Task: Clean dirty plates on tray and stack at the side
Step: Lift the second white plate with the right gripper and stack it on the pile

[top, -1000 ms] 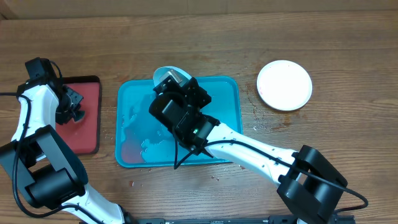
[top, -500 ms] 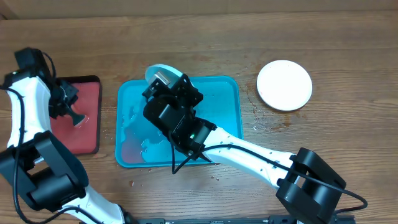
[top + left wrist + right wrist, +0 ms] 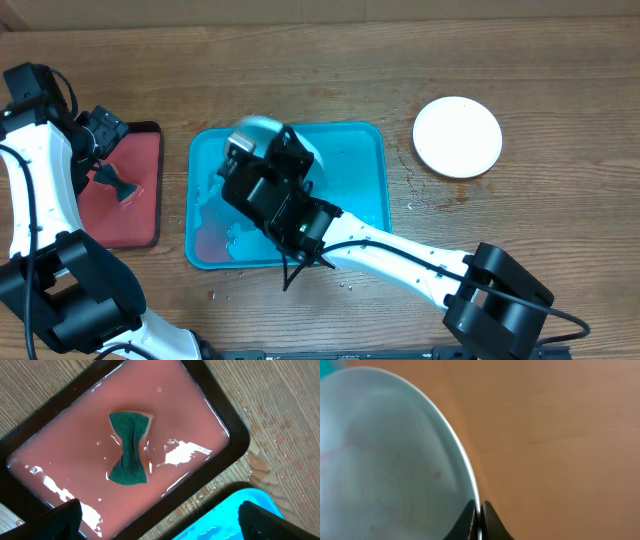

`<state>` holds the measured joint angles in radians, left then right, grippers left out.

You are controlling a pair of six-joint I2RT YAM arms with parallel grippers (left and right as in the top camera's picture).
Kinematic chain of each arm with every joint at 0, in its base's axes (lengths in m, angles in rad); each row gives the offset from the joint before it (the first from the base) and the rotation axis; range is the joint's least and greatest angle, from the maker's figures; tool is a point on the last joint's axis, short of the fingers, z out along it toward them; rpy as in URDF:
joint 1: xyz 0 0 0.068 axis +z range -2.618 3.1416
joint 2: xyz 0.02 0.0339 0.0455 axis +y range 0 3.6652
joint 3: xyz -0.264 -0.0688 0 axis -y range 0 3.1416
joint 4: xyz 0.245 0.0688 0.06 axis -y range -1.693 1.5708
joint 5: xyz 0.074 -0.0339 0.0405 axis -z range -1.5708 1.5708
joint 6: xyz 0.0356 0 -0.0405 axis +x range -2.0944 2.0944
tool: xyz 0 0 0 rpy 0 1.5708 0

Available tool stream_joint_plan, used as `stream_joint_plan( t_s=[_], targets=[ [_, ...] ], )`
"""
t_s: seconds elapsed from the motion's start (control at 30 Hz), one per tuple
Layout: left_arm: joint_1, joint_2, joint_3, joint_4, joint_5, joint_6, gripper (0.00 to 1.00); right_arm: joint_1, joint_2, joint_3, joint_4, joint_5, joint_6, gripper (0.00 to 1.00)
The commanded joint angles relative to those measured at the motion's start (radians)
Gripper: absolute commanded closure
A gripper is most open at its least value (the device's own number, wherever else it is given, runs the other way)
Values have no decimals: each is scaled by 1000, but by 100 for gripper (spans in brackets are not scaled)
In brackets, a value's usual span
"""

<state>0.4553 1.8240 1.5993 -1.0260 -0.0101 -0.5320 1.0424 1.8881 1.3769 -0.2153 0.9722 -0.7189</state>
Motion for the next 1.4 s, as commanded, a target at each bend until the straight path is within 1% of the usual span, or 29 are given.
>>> stream_joint_plan(
  t_s=[0.0, 0.07, 0.1, 0.17, 0.2, 0.27, 0.33, 0.4, 0.47, 0.53, 0.6, 0.63, 0.7, 0.77, 0.87, 0.93, 1.0, 1.23, 1.37],
  targets=[
    [3, -13, 6, -1, 11, 8, 0, -10, -31, 10, 0, -9, -26, 96],
    [2, -13, 6, -2, 11, 8, 0, -10, -31, 10, 152, 187, -53, 96],
    [2, -13, 6, -1, 11, 8, 0, -10, -31, 10, 263, 270, -76, 96],
    [3, -13, 6, -1, 11, 8, 0, -11, -31, 10, 398, 317, -77, 96],
    [2, -13, 6, -2, 11, 8, 0, -18, -31, 10, 408, 298, -61, 96],
    [2, -13, 6, -2, 11, 8, 0, -40, -31, 10, 358, 264, -20, 96],
    [2, -13, 6, -2, 11, 8, 0, -82, -31, 10, 309, 258, 149, 96],
    [2, -13, 6, -2, 11, 8, 0, -140, -31, 10, 243, 287, 396, 96],
    [2, -13, 6, -2, 11, 8, 0, -183, -31, 10, 159, 286, 536, 96],
    [2, -13, 6, -2, 11, 8, 0, -228, -31, 10, 6, 205, 682, 96],
    [2, -13, 6, -2, 11, 8, 0, -272, -38, 10, -142, 50, 798, 96],
    [2, -13, 6, -2, 11, 8, 0, -325, -52, 10, -254, -150, 908, 96],
    [2, -13, 6, -2, 11, 8, 0, -388, -80, 10, -320, -333, 1009, 96],
    [2, -13, 6, -2, 11, 8, 0, -446, -116, 10, -339, -465, 1089, 96],
    [2, -13, 6, -2, 11, 8, 0, -546, -185, 10, -326, -687, 1124, 96],
    [3, -13, 6, -2, 11, 8, 0, -613, -225, 10, -322, -795, 1123, 96],
    [3, -13, 6, -2, 11, 8, 0, -683, -256, 10, -338, -856, 1123, 96],
    [2, -13, 6, -2, 11, 8, 0, -946, -254, -13, -518, -869, 1123, 96],
    [2, -13, 6, -2, 11, 8, 0, -1049, -237, -82, -517, -869, 1124, 96]
  ],
)
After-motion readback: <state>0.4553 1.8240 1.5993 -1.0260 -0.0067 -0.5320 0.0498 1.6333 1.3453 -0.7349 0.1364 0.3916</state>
